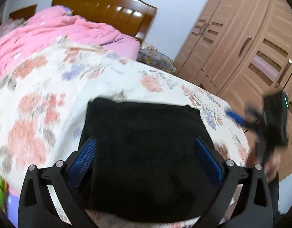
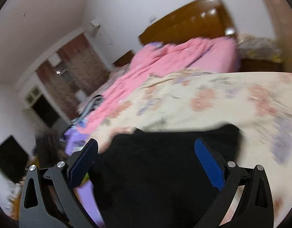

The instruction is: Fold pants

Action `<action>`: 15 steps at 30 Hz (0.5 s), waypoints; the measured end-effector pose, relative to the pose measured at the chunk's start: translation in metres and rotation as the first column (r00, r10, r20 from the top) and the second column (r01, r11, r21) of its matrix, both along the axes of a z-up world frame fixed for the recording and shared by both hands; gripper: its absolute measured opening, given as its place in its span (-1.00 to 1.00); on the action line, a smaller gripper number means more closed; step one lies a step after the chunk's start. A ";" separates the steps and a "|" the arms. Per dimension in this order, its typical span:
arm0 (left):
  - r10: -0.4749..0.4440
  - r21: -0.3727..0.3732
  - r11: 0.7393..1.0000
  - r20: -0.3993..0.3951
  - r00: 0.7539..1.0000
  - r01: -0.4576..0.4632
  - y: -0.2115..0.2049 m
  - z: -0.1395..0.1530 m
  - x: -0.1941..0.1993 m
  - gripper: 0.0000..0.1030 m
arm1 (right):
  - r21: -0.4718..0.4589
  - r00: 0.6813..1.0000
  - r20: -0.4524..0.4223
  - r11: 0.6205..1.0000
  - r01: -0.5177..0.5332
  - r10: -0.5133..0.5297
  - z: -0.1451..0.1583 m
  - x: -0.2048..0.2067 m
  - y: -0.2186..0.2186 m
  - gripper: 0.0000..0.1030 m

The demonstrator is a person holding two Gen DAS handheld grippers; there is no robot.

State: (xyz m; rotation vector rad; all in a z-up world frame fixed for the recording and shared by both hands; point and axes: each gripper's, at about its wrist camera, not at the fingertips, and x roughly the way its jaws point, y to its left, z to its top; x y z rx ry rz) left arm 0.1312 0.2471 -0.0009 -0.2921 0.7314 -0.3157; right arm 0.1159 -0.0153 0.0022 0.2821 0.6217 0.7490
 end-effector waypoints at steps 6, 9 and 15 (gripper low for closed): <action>-0.075 0.113 0.989 -0.152 0.986 0.092 -0.039 -0.027 0.081 0.96 | -0.149 0.988 -0.069 0.978 -0.147 0.138 -0.057 -0.055 0.016 0.91; -0.057 0.111 0.991 -0.182 0.982 0.078 -0.040 -0.044 0.085 0.96 | -0.244 0.986 -0.001 0.956 -0.162 0.167 -0.071 -0.077 0.027 0.92; -0.066 0.100 0.992 -0.106 0.992 0.077 -0.036 -0.052 0.068 0.96 | -0.309 0.987 0.057 0.943 -0.123 0.147 -0.052 -0.106 0.029 0.91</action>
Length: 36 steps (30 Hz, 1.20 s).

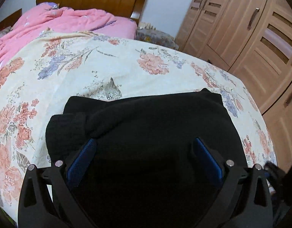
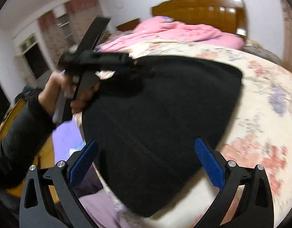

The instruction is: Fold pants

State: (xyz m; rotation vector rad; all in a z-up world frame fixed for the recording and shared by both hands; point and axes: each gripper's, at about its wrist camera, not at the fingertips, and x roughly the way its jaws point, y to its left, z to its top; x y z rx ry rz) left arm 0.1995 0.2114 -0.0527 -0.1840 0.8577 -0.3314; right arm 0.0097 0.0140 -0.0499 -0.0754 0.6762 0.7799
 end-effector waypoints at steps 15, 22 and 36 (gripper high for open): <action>0.024 0.004 1.000 0.048 0.999 -0.024 0.000 0.001 -0.004 0.96 | -0.150 0.996 0.083 0.988 0.028 -0.015 -0.035 -0.014 0.013 0.92; 0.086 0.102 0.990 0.088 0.992 -0.094 -0.010 0.014 -0.028 0.94 | -0.137 0.997 0.058 0.989 0.053 -0.046 -0.017 -0.002 0.019 0.91; 0.236 0.357 0.873 0.284 0.929 -0.331 -0.001 0.004 -0.160 0.97 | -0.144 0.969 0.100 0.960 0.240 -0.227 -0.008 0.005 -0.012 0.92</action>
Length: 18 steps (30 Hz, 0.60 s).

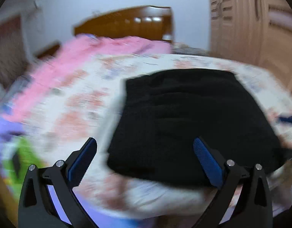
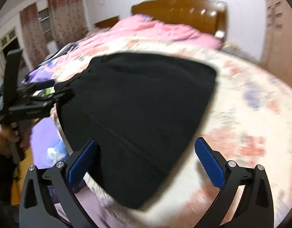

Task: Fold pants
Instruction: 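Open both grippers and withdraw them from the folded sweatpants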

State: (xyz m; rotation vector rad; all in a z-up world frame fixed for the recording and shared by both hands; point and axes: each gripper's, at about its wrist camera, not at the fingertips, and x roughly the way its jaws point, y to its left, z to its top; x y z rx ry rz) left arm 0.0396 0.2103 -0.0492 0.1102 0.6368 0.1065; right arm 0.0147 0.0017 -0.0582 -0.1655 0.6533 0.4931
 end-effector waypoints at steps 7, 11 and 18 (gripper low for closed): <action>0.117 0.089 0.987 0.204 0.972 -0.137 -0.034 0.047 -0.067 0.97 | 0.102 0.952 0.258 0.984 0.143 -0.165 0.043 -0.069 -0.043 0.92; 0.154 0.015 0.986 0.293 0.944 -0.165 -0.059 0.068 -0.084 0.97 | 0.160 0.917 0.333 0.972 0.173 -0.218 0.051 -0.095 -0.055 0.92; 0.077 -0.094 0.994 0.188 0.979 -0.061 -0.103 0.044 -0.080 0.97 | 0.108 0.914 0.304 0.963 0.246 -0.267 0.008 -0.108 -0.054 0.92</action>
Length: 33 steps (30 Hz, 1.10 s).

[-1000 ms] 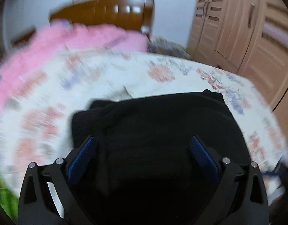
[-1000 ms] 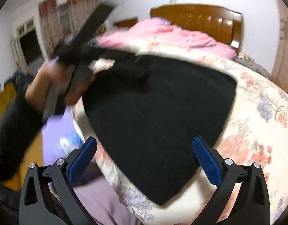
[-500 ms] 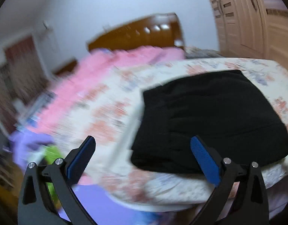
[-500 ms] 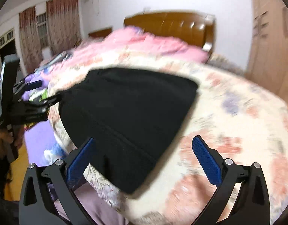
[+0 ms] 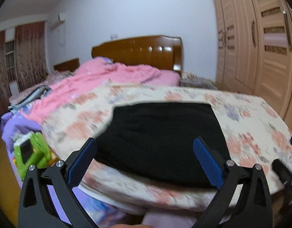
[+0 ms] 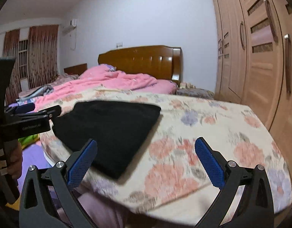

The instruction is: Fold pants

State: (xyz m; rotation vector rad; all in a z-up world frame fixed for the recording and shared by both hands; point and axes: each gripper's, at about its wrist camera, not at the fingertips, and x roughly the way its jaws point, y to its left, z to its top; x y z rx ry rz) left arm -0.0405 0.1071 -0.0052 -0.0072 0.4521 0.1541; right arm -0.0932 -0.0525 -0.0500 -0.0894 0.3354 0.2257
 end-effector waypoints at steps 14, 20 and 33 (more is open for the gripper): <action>-0.055 0.024 0.998 -0.039 0.998 0.056 -0.023 -0.034 -0.003 0.97 | -0.051 0.999 -0.034 0.999 -0.016 0.014 -0.018 -0.001 0.006 0.92; -0.053 0.007 0.999 -0.044 0.998 0.053 -0.017 -0.035 -0.003 0.97 | -0.067 0.999 -0.032 0.997 -0.026 0.024 -0.019 -0.002 0.010 0.92; -0.053 0.007 0.999 -0.043 0.998 0.053 -0.017 -0.037 -0.004 0.97 | -0.067 0.999 -0.033 0.997 -0.025 0.023 -0.020 -0.003 0.011 0.92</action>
